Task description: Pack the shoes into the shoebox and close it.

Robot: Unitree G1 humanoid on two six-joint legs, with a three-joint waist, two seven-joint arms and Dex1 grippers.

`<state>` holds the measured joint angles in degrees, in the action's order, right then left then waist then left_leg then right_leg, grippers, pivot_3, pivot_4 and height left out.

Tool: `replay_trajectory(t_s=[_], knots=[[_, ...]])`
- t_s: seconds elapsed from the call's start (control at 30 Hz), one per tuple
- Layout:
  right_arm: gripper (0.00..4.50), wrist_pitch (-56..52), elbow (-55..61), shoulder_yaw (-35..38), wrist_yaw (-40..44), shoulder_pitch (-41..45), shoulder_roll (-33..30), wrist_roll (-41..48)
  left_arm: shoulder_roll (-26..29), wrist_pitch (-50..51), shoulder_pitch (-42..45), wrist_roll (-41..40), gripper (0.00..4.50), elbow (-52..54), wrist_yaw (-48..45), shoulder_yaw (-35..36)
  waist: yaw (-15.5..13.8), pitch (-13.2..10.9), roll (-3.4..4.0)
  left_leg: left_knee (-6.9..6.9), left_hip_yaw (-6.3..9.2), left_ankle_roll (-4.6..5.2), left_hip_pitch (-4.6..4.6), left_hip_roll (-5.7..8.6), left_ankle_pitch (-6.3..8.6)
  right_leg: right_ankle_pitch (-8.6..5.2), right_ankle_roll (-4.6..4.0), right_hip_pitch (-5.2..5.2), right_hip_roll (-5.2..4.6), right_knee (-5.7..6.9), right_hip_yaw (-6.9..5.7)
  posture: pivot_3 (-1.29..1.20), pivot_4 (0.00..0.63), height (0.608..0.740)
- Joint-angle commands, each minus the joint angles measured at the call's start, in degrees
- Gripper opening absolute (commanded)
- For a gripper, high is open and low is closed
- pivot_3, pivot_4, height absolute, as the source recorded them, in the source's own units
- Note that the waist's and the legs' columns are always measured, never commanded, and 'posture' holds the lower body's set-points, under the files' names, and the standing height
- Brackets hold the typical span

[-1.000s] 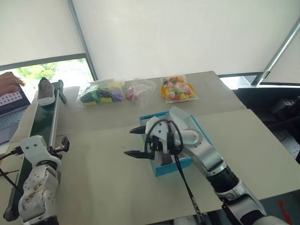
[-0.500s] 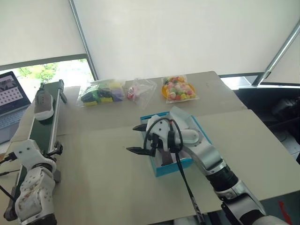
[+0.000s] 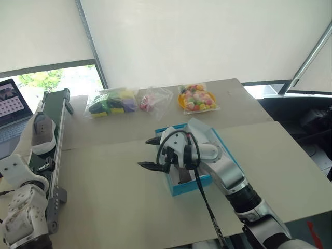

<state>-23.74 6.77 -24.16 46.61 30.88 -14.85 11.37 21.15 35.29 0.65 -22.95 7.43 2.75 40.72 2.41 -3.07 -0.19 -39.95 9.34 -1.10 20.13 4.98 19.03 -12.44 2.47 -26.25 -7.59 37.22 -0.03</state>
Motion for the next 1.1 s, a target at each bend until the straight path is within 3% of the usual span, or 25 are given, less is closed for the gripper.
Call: replay_trajectory(t_s=[0.03,0.43,0.6,0.9,1.1], knots=[[4.36,-0.5,2.6,1.6,-0.6,0.5,0.6,0.7,0.6,-0.5,0.0,-0.7,4.5,0.3,0.1,1.5,0.0,0.0,0.0,0.0,0.0,0.0,0.0,0.0,0.0,0.0,0.0,0.0,0.0,0.0,0.0,0.0,0.15,0.646],[4.36,-2.7,4.5,2.9,-1.2,0.8,0.9,2.5,-0.8,2.1,0.9,-2.5,4.5,-2.7,2.2,2.5,0.0,0.0,-0.01,-0.01,0.0,0.0,0.0,-0.04,0.0,0.0,0.0,0.0,0.02,0.01,-0.01,0.0,0.15,0.646],[4.5,-3.6,5.0,3.9,-1.5,1.4,1.2,2.9,-2.1,3.2,1.5,-4.3,3.2,-2.0,3.1,3.0,-0.3,0.1,0.04,0.01,0.02,-0.09,-0.02,-0.04,-0.05,0.0,0.0,0.01,0.02,0.03,-0.01,0.0,0.15,0.646],[4.5,-5.3,5.6,5.9,-2.0,3.1,2.0,4.3,-2.1,4.2,2.8,-5.2,1.69,-1.8,4.6,3.0,-1.4,0.1,0.04,0.05,0.05,-0.23,-0.05,-0.09,-0.2,-0.01,0.0,0.06,0.11,0.04,-0.04,0.0,0.15,0.646],[4.5,-5.8,5.3,6.8,-2.5,4.2,2.0,4.7,-2.7,2.9,3.9,-5.5,1.69,-1.3,4.2,2.8,-1.9,0.1,0.04,0.03,0.12,-0.3,-0.05,-0.03,-0.23,0.0,0.0,0.04,0.09,0.44,-0.11,0.0,0.15,0.646]])
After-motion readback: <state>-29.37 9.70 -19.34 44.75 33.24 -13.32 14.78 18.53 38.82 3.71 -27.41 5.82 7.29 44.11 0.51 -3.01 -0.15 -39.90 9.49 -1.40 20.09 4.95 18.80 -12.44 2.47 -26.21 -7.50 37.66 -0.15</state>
